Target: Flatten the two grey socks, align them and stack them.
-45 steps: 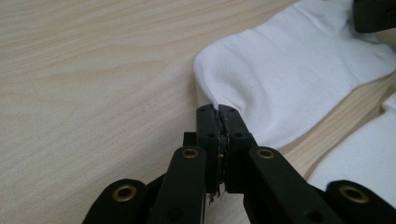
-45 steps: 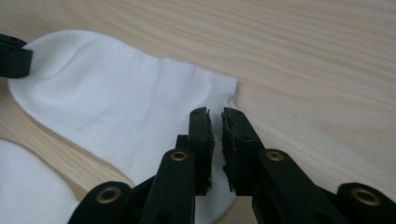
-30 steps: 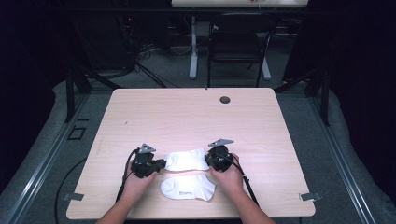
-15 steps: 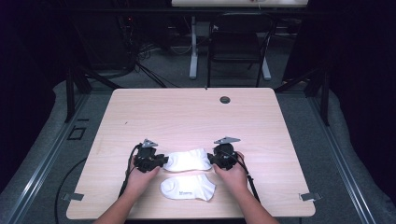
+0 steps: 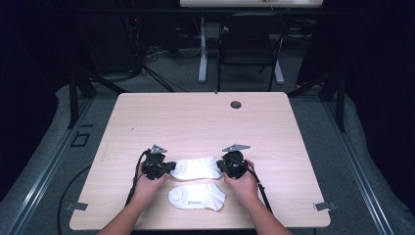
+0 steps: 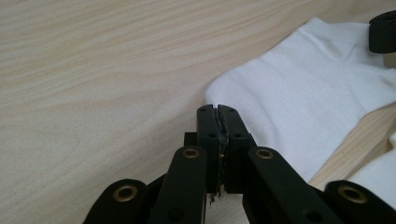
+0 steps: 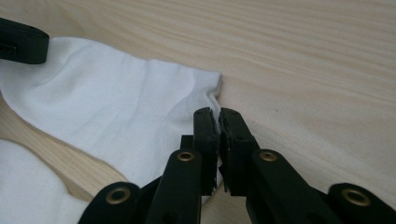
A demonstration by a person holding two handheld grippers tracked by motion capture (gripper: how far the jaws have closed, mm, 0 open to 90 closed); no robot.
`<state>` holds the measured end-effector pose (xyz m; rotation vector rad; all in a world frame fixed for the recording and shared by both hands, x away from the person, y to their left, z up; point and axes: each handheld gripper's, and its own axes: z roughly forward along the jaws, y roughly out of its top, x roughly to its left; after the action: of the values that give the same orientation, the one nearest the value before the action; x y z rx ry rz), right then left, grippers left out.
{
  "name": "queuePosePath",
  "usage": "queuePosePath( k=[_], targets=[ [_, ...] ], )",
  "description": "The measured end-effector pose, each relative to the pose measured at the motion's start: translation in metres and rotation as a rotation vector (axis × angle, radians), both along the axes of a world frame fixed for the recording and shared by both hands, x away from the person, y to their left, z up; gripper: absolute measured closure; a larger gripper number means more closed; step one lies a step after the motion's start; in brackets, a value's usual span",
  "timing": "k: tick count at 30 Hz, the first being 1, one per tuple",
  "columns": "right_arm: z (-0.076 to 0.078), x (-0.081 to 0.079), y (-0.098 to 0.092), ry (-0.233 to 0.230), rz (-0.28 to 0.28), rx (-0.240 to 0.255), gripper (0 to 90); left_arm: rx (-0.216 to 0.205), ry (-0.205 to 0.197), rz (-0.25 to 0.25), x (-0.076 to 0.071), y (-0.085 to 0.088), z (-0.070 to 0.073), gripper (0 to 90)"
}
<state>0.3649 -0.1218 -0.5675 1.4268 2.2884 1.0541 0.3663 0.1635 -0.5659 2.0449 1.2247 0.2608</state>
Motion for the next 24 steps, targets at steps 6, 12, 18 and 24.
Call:
queuePosePath(
  k=[6, 12, 18, 24],
  targets=[
    [0.012, -0.005, -0.001, -0.026, 0.018, 0.021, 86.1, -0.011, -0.025, -0.008, -0.005, 0.004, 0.011, 89.1],
    [0.025, -0.013, -0.001, -0.054, 0.037, 0.038, 86.1, -0.018, -0.044, -0.024, -0.013, 0.007, 0.018, 89.1],
    [0.035, -0.025, -0.002, -0.061, 0.064, 0.040, 86.1, -0.028, -0.056, -0.043, -0.026, 0.010, 0.024, 89.1],
    [0.039, -0.039, -0.004, -0.070, 0.092, 0.042, 86.1, -0.033, -0.056, -0.064, -0.039, 0.012, 0.026, 89.1]
  ],
)
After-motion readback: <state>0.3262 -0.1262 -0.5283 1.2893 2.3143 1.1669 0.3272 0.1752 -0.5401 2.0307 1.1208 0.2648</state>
